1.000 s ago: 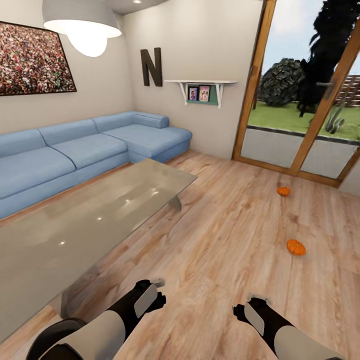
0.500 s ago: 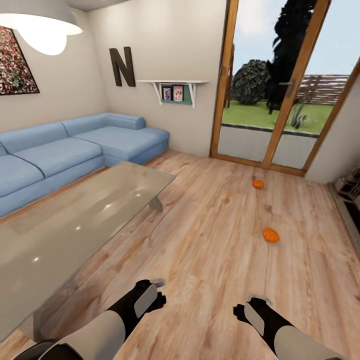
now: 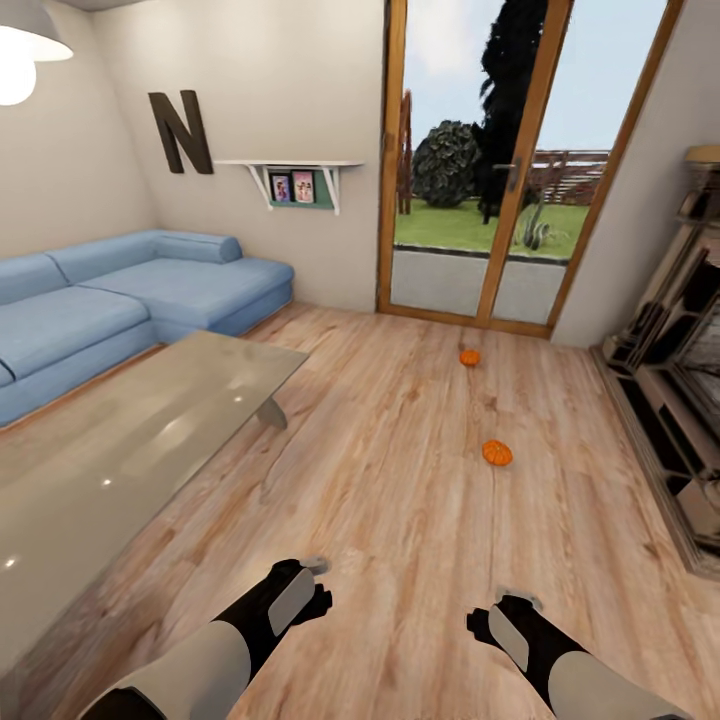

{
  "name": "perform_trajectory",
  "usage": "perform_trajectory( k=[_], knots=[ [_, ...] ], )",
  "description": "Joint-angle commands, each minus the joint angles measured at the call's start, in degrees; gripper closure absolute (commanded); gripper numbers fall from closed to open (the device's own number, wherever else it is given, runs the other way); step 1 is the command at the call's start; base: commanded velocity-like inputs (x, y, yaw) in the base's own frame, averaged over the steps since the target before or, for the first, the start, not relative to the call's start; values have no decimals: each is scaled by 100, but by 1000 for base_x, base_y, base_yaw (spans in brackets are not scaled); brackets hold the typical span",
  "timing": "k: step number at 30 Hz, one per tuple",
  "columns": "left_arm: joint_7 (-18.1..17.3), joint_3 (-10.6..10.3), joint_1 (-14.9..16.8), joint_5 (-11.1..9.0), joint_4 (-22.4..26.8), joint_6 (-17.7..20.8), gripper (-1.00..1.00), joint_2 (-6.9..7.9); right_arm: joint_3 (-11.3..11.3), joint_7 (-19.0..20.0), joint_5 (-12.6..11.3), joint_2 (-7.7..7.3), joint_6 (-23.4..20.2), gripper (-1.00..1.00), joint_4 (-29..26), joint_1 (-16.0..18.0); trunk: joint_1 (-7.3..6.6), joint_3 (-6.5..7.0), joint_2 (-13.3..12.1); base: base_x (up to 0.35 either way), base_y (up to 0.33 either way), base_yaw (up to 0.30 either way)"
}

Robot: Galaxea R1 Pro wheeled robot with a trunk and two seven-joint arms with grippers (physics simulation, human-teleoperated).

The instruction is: Place each of the two pumpkins and all three candles from the living room inside a cabinet in the living room (use any cabinet), then make sure every cabinet is closed, and position the cauldron so it is next to a table in the living room.

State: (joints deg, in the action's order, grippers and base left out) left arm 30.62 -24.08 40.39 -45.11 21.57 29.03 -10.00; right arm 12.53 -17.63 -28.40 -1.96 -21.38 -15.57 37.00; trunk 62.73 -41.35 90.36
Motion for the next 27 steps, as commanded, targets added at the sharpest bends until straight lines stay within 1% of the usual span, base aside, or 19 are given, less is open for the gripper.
perform_trajectory(
  k=[1, 27],
  knots=[
    [40, -26, 4, -31, 5, 15, -100, 0, 48, -38, -52, -6, -32, -100, -14, 0, 0, -5, 3, 0, 0, -295],
    [40, -18, 4, -32, 5, 15, -100, 0, 44, -46, -52, -6, -15, -100, 2, 0, 0, -5, 3, 0, 0, -295]
  ],
)
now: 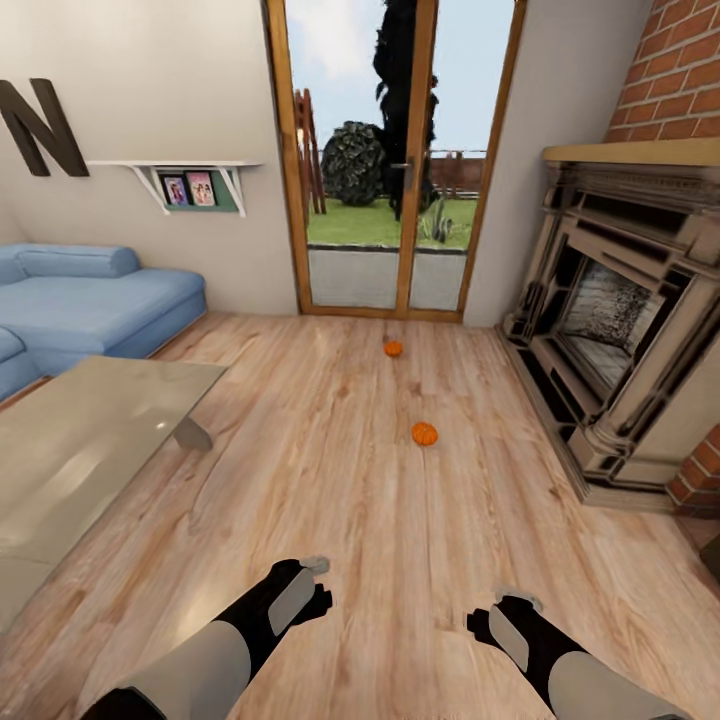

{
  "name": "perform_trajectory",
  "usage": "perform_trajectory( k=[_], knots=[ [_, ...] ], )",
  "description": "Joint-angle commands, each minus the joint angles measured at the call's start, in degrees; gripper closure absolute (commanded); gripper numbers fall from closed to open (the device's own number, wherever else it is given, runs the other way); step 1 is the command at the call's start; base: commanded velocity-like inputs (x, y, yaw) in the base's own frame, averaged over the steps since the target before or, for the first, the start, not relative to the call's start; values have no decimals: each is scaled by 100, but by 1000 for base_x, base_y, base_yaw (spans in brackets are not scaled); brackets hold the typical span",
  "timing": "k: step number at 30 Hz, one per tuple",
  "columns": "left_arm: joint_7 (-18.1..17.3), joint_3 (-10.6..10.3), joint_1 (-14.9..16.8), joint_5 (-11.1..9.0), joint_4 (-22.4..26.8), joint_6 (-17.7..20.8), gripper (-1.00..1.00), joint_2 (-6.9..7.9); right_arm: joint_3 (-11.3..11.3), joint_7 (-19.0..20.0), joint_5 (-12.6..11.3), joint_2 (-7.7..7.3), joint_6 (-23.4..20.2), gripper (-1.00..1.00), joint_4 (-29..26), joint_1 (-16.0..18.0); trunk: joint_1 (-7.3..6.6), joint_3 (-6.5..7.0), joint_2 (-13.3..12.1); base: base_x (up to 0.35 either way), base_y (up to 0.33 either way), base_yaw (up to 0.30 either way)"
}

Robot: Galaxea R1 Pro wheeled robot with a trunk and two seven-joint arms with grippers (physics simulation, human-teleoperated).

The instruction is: Place each of the two pumpkins and all three candles from the living room inside a cabinet in the living room (use any cabinet), then make sure every cabinet is closed, and position the cauldron so it is next to a table in the living room.

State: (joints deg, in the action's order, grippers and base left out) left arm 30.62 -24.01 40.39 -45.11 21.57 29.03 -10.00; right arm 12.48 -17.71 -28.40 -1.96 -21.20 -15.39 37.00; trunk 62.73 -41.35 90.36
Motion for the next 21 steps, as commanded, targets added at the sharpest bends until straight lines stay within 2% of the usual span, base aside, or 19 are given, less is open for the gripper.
perform_trajectory(
  k=[1, 8, 21],
  knots=[
    [40, -23, 4, -33, 5, 15, -100, 0, 47, -38, -51, -6, -33, -100, -16, 0, 0, -5, 3, 0, 0, -295],
    [40, -21, 4, -33, 5, 15, -100, 0, 44, -39, -207, -6, -33, -100, -17, 0, 0, -5, 3, 0, 0, -295],
    [40, -21, 4, -33, 5, 15, -100, 0, 44, -46, -236, -6, -33, -100, -17, 0, 0, -5, 3, 0, 0, -295]
  ],
)
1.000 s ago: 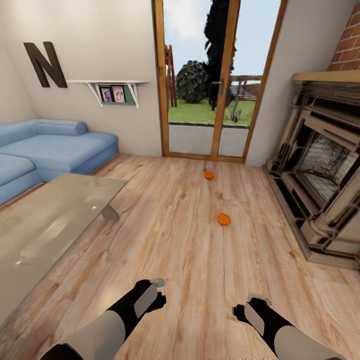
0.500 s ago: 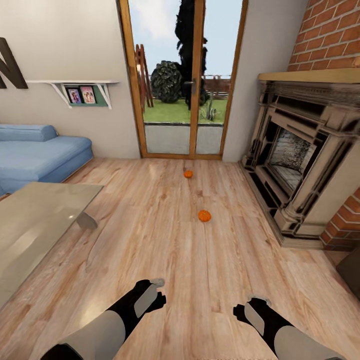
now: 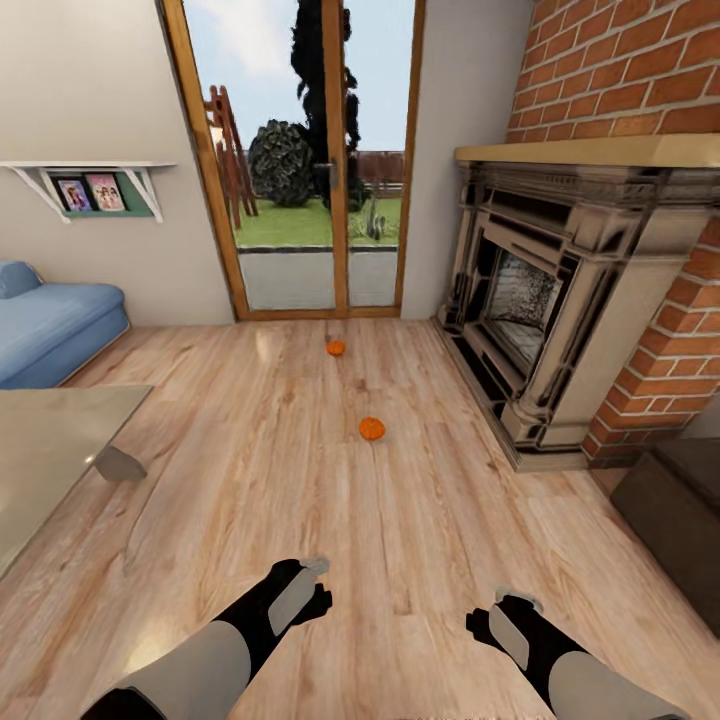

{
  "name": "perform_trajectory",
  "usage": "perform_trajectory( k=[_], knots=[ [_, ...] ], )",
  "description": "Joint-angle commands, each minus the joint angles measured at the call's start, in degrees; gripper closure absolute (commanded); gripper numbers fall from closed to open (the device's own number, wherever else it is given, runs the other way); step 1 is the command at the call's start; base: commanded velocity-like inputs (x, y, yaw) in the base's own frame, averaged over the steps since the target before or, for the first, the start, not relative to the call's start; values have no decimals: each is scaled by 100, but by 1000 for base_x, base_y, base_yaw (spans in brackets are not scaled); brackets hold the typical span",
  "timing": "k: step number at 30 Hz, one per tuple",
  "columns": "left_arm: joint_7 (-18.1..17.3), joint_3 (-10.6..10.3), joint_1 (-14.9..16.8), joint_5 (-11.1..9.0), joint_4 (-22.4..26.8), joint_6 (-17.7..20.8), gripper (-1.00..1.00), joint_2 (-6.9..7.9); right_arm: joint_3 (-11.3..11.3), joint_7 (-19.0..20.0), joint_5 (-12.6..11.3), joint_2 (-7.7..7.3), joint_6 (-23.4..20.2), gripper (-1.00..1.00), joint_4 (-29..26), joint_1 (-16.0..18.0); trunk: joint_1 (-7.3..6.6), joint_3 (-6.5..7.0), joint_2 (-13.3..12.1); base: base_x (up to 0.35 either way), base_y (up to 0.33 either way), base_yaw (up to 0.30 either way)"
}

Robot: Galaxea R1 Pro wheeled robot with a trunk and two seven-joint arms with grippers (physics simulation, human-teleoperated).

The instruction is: Place each of the two pumpkins and all three candles from the living room inside a cabinet in the living room (use any cabinet), then make sure every cabinet is closed, and position the cauldron so it is next to a table in the living room.

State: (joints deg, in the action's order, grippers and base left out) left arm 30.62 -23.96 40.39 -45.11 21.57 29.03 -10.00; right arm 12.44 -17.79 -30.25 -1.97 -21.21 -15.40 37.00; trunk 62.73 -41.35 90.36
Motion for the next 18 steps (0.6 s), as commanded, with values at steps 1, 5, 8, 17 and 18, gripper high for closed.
perform_trajectory(
  k=[1, 5, 8, 17, 18],
  knots=[
    [40, -25, 4, -33, 5, 15, -100, 0, 48, -38, -51, -6, -33, -100, -16, 0, 0, -5, 3, 0, 0, -295],
    [40, -27, 4, -31, 5, 15, -100, 0, 48, -32, -51, -5, -25, -100, -16, 0, 0, -5, 3, 0, 0, -295],
    [40, -27, 4, -30, 5, 15, -100, 0, 48, -32, -52, -6, -24, -100, -16, 0, 0, -5, 3, 0, 0, -295],
    [40, -24, 4, -28, 5, 15, -100, 0, 48, -39, -55, -7, -21, -100, -16, 0, 0, -5, 3, 0, 0, -295],
    [40, -26, 4, -30, 5, 15, -100, 0, 48, -40, -62, -6, -22, -100, -16, 0, 0, -5, 3, 0, 0, -295]
  ],
)
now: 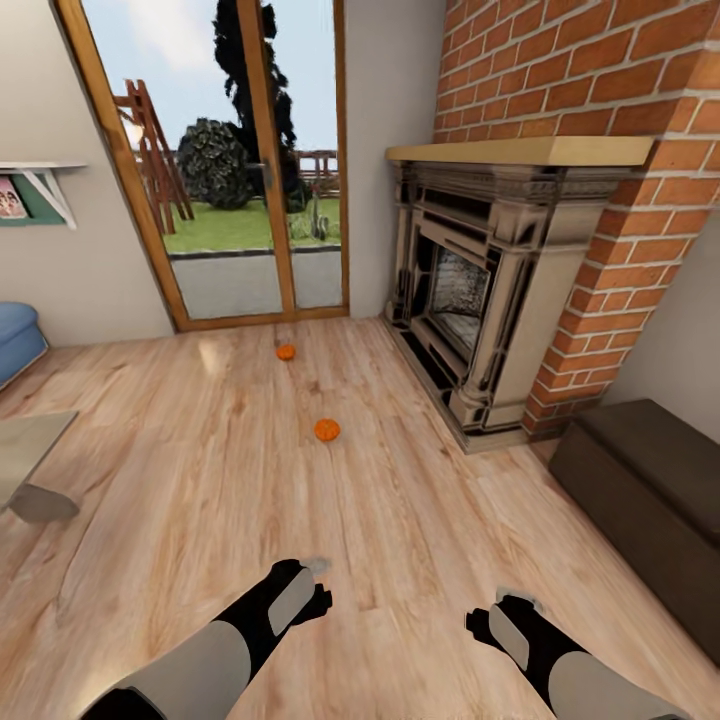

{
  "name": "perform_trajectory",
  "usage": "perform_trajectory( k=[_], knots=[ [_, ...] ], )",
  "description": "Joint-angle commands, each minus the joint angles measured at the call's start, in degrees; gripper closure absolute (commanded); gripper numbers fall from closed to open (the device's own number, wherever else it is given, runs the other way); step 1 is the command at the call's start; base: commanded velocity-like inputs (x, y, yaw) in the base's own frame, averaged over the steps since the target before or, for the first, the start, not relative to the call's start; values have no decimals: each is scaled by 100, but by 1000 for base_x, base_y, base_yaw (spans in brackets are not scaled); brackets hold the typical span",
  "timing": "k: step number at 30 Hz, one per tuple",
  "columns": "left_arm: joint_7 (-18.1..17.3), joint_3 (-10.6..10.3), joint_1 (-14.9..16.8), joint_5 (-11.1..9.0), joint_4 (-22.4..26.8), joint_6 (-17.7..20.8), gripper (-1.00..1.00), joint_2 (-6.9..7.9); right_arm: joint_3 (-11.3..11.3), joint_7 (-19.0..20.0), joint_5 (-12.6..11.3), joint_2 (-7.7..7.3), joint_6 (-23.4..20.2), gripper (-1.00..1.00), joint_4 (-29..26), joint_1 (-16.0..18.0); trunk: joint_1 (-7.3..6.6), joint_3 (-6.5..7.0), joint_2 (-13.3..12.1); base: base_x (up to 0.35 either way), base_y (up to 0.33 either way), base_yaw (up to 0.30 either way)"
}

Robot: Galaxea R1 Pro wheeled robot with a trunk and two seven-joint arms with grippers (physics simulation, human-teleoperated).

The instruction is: Place each of the two pumpkins and all three candles from the living room inside a cabinet in the living room (use any cabinet), then make sure every cabinet is closed, and position the cauldron so it is next to a table in the living room.

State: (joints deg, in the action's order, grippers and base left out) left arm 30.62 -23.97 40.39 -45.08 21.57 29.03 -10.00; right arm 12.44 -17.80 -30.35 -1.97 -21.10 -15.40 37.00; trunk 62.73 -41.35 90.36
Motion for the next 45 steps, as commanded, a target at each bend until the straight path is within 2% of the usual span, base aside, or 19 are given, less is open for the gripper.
perform_trajectory(
  k=[1, 11, 16, 21, 28, 31, 35, 45],
  knots=[
    [40, -27, 4, -34, 5, 15, -100, 0, 48, -39, -70, -5, -34, -100, -16, 0, 0, -5, 3, 0, 0, -295],
    [28, -21, 4, -31, 5, 8, -100, 0, 47, -45, -120, -3, -25, -100, -16, 0, 0, -5, 3, 0, 0, -295],
    [16, -20, 4, -27, 5, 6, -100, 0, 63, -41, -85, 48, 13, -100, -22, 0, 0, 4, 3, 0, 0, -282],
    [14, -21, 4, -21, 2, 6, -100, 0, 90, -48, -41, 75, 220, -100, -24, 0, 0, 7, 3, 0, 0, -87],
    [10, -27, 4, -18, -2, -6, -100, 0, 116, -79, -32, 82, 232, -100, -25, 0, 0, -4, 3, 0, 0, 193],
    [7, -28, 4, -22, -16, -229, -100, 0, 118, -82, -32, 83, 230, -100, -25, 0, 0, -8, 3, 0, 0, 276],
    [5, -30, 4, -18, -23, -330, -100, 0, 118, -83, -32, 83, 229, -100, -25, 0, 0, -11, 3, 0, 0, 280],
    [5, -37, 4, -18, -29, -346, -100, 0, 113, -58, -42, 78, 239, -100, -25, 0, 0, -12, 3, 0, 0, 281]
  ],
)
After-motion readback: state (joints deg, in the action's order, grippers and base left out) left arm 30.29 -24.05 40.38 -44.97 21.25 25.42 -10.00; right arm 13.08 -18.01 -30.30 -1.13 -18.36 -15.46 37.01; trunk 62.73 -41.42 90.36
